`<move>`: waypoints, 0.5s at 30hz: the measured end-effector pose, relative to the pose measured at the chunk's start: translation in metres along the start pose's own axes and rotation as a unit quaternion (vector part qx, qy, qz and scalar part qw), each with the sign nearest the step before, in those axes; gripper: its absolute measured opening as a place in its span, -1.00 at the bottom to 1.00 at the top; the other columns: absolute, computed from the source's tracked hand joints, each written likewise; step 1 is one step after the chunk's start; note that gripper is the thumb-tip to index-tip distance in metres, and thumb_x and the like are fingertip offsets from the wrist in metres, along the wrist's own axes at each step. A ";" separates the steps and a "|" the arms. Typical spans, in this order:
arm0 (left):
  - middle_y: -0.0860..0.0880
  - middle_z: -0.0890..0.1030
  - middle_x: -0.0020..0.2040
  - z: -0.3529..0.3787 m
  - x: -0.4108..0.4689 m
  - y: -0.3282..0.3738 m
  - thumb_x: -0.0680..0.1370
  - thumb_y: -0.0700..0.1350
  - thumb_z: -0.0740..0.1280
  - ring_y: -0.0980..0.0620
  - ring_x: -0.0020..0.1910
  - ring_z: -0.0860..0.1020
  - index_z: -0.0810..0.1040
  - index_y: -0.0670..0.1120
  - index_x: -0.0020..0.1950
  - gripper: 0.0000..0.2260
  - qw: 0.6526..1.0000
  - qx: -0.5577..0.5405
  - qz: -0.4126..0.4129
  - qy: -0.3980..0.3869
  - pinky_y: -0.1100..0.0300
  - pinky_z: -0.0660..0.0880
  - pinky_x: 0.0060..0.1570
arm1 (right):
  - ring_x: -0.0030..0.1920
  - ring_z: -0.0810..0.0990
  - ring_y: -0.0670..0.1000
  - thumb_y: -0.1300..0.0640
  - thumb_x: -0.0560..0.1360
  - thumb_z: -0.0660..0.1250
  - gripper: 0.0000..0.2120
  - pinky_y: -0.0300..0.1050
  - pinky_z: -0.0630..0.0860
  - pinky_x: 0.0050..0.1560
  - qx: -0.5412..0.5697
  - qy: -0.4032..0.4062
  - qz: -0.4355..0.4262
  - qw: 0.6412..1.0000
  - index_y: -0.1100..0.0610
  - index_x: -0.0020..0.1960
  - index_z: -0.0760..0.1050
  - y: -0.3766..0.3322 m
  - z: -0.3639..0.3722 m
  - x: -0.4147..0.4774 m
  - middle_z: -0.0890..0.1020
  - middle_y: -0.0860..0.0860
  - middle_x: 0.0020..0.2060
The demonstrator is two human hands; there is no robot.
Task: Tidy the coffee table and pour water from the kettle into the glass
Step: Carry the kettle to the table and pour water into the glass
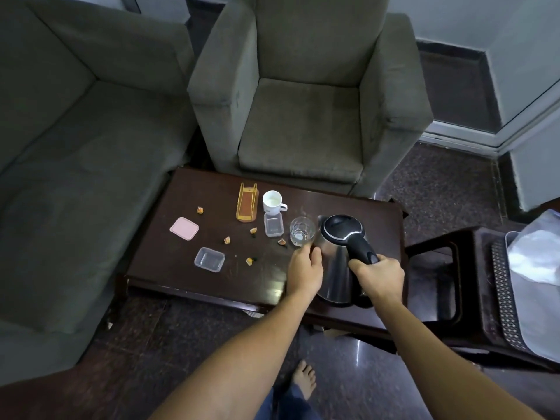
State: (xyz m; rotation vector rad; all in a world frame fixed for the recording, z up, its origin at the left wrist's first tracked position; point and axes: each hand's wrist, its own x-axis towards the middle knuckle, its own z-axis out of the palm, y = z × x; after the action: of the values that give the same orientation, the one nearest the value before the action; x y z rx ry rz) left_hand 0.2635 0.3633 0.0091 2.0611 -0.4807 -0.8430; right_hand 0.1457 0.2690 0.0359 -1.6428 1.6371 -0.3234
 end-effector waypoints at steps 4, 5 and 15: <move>-0.10 0.56 0.36 0.005 0.006 -0.013 0.71 -0.02 0.16 -0.10 0.36 0.51 0.48 -0.03 0.47 -0.65 1.000 -0.004 -0.021 0.003 0.15 0.38 0.27 | -0.40 0.59 -0.02 -0.07 0.17 0.40 -0.75 -0.22 0.35 -0.46 -0.015 -0.016 0.010 1.000 0.13 -0.38 0.57 0.002 0.009 0.004 0.59 -0.04 -0.51; -0.10 0.56 0.37 0.006 0.008 -0.016 0.71 -0.02 0.16 -0.10 0.37 0.50 0.48 -0.03 0.48 -0.65 1.000 -0.005 -0.026 0.002 0.14 0.37 0.28 | -0.40 0.58 -0.03 -0.07 0.16 0.40 -0.74 -0.23 0.34 -0.47 -0.017 -0.018 0.013 1.000 0.13 -0.38 0.56 0.001 0.012 0.005 0.59 -0.04 -0.52; -0.14 0.56 0.34 0.005 0.024 -0.029 0.71 0.00 0.14 -0.14 0.35 0.51 0.49 -0.04 0.46 -0.65 0.999 -0.001 -0.053 -0.013 0.11 0.38 0.26 | -0.38 0.60 -0.03 -0.05 0.23 0.45 -0.80 -0.26 0.35 -0.46 -0.042 -0.029 0.034 0.998 0.08 -0.36 0.58 -0.007 0.026 0.012 0.60 -0.06 -0.49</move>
State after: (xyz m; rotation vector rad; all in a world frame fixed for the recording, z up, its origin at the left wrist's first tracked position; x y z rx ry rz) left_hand 0.2779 0.3625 -0.0265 2.0919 -0.3874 -0.9329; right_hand 0.1695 0.2655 0.0190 -1.6394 1.6778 -0.1732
